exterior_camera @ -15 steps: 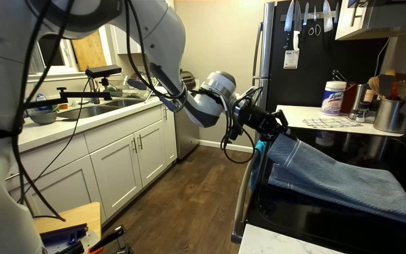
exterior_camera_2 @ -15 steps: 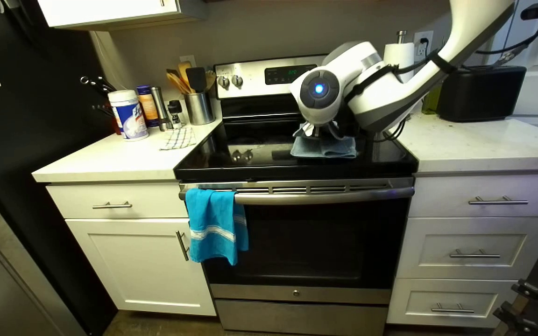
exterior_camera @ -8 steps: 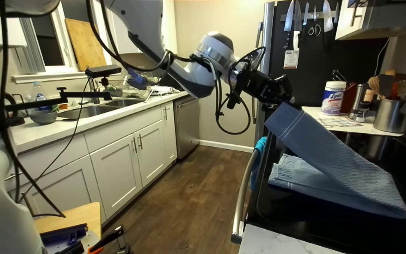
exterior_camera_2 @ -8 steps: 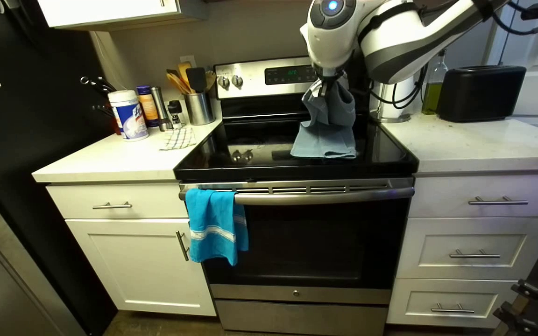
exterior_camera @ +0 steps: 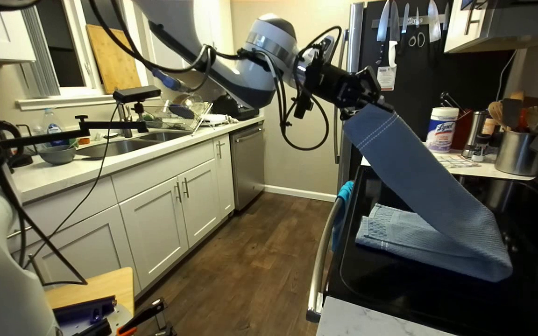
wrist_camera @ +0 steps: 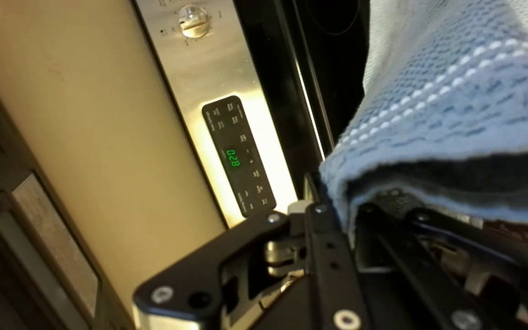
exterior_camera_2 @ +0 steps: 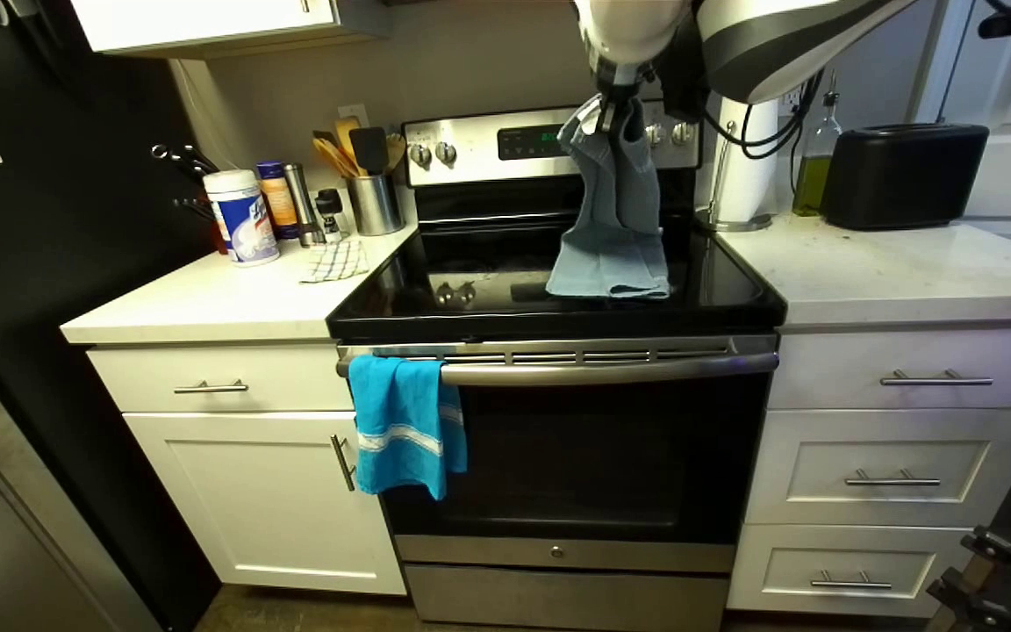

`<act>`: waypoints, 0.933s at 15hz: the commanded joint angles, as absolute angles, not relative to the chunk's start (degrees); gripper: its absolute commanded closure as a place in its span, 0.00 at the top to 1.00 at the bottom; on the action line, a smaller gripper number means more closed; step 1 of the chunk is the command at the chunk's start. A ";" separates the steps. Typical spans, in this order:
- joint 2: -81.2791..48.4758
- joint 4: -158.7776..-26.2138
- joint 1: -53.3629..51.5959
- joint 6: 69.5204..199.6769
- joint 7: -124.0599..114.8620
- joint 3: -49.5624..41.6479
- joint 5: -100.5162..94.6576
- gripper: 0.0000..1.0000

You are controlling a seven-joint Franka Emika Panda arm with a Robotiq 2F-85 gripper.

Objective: Put the towel on the oven handle

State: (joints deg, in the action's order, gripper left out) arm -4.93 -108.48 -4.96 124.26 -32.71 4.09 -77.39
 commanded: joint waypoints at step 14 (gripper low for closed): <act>12.96 -112.24 -5.63 127.87 -22.88 4.54 -81.07 0.01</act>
State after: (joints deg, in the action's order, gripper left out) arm 9.80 -110.14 -5.58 123.04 -25.14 5.12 -81.83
